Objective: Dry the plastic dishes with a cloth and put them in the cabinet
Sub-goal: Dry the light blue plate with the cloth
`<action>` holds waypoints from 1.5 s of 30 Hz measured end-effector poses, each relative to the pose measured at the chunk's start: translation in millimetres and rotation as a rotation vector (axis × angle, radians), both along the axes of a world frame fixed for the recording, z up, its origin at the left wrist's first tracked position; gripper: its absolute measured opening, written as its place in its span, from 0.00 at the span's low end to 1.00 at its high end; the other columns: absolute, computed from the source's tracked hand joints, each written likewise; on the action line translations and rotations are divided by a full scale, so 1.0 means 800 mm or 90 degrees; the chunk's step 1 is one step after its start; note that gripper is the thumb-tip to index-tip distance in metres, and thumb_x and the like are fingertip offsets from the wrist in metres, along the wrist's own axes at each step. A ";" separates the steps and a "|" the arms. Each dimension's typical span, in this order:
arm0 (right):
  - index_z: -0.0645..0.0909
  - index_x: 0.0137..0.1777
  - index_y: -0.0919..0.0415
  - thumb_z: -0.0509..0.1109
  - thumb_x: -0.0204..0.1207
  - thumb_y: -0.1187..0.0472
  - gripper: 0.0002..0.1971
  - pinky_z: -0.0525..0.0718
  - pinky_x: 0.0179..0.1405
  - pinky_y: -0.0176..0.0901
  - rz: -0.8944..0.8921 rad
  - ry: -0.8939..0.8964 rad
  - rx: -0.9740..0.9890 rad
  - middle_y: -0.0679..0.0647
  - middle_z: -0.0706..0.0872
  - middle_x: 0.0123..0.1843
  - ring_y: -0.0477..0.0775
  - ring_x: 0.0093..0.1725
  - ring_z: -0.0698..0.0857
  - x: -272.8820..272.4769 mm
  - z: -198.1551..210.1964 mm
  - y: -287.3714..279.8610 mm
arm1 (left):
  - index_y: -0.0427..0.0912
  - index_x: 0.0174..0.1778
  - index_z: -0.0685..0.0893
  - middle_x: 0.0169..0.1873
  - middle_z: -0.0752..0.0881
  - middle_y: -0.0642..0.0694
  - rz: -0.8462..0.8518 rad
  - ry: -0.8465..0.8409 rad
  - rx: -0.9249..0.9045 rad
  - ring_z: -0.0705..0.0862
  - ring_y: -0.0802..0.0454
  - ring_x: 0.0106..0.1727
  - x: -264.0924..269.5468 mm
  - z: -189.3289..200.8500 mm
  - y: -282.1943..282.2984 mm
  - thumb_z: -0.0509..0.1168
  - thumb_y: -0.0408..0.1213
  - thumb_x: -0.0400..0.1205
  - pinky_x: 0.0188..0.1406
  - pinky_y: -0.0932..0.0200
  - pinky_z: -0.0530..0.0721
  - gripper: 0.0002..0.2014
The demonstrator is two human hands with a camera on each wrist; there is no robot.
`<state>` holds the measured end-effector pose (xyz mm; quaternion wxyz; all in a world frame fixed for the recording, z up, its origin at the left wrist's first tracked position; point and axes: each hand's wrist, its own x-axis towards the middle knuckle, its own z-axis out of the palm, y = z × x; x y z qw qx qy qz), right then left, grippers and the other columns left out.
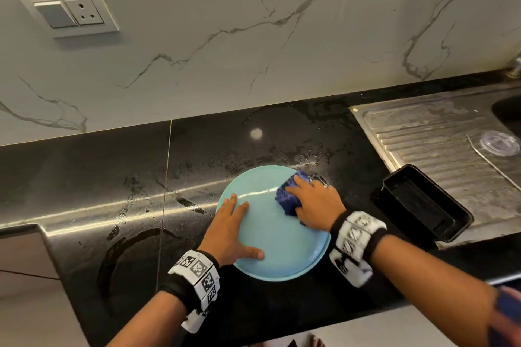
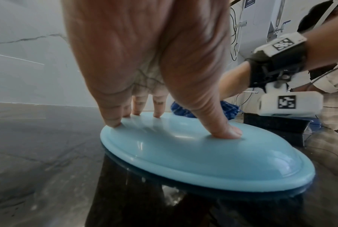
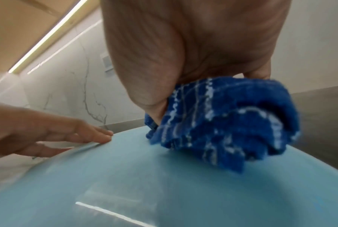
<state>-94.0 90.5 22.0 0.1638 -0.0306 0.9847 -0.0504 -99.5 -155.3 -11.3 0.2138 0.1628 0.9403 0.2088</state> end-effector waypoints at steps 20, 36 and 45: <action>0.63 0.83 0.39 0.62 0.76 0.43 0.33 0.72 0.72 0.61 -0.026 -0.009 -0.019 0.44 0.58 0.88 0.56 0.81 0.67 0.036 -0.006 0.022 | 0.46 0.87 0.48 0.87 0.39 0.50 0.018 -0.001 0.023 0.39 0.51 0.87 0.002 -0.002 -0.002 0.80 0.68 0.56 0.85 0.50 0.47 0.70; 0.62 0.85 0.45 0.66 0.78 0.49 0.34 0.66 0.75 0.68 0.137 -0.026 -0.011 0.48 0.55 0.89 0.59 0.85 0.60 -0.045 0.002 -0.059 | 0.42 0.88 0.40 0.87 0.37 0.50 0.023 0.003 -0.017 0.39 0.53 0.87 0.000 0.003 0.002 0.80 0.69 0.57 0.85 0.54 0.47 0.74; 0.62 0.84 0.40 0.63 0.78 0.49 0.33 0.70 0.76 0.61 0.095 -0.030 -0.005 0.46 0.55 0.89 0.55 0.85 0.62 -0.006 -0.001 0.009 | 0.44 0.88 0.40 0.87 0.36 0.51 0.019 0.003 -0.003 0.38 0.52 0.87 0.003 0.004 0.001 0.79 0.68 0.59 0.85 0.52 0.45 0.73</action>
